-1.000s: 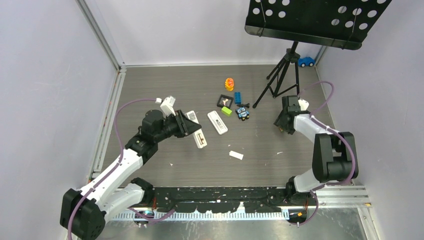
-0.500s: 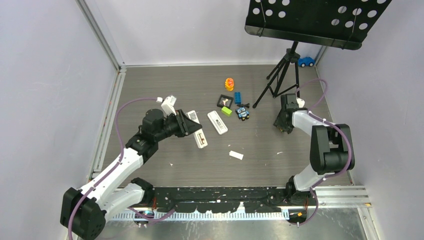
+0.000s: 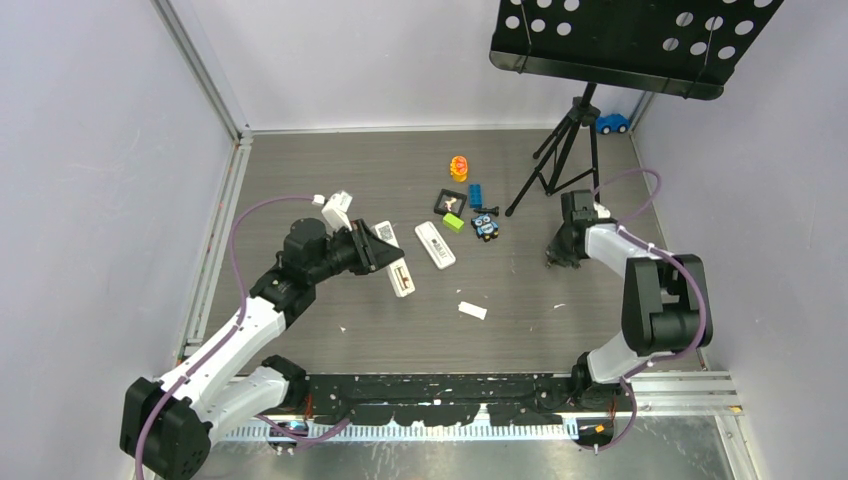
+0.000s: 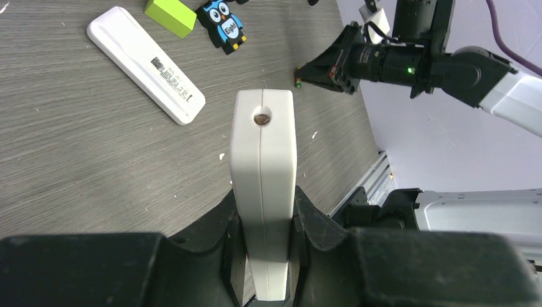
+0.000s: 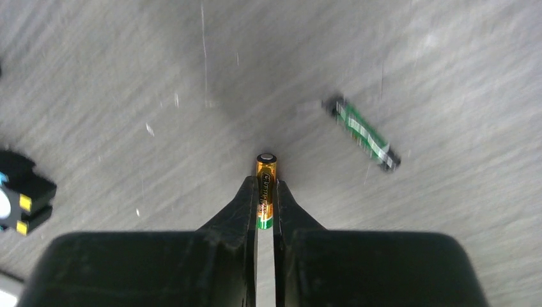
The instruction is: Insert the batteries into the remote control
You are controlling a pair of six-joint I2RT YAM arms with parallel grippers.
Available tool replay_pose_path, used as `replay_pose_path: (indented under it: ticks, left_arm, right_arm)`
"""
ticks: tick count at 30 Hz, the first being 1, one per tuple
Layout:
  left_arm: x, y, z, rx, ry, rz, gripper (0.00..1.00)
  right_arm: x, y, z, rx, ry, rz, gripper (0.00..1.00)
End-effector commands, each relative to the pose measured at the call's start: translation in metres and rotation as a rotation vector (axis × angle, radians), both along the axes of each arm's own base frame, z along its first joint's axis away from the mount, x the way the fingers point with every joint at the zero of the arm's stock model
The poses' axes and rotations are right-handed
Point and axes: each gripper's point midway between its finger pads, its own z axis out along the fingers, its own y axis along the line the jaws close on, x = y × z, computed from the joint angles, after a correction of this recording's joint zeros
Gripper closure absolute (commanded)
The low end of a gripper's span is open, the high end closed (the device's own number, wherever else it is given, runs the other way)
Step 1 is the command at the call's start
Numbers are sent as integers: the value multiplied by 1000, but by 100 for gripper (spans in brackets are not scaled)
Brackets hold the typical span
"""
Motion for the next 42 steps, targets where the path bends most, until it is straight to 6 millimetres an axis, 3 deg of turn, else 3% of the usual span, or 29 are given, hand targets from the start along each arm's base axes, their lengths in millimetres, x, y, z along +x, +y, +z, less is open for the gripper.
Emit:
replay_pose_path:
  ticks: [1,6,10,17,23,28,32,42]
  left_arm:
    - [5,-2,26,-28,-77,-5,100]
    - [3,-7,25,-39,-74,-38,100]
    - [-3,-11,30,-59,-88,-82,100]
    - [-4,-9,27,-47,-88,-78,100]
    - [-4,-6,25,-27,-90,-69,100]
    - [-6,-1,23,7,-89,-57,100]
    - [-6,1,25,17,-98,-51,100]
    - [-5,4,29,20,-104,-29,100]
  right_arm:
    - [-21,27,9,113,-36,-57,96]
    - [-41,64,11,150,-53,-19,96]
    - [-55,62,3,139,-98,-151,92]
    - [-58,55,6,157,-123,-284,57]
    - [-31,66,40,170,-229,-149,54]
    - [-14,58,74,-36,-256,169,54]
    - [-8,50,95,-153,-253,304,54]
    - [6,56,130,-148,-329,329,54]
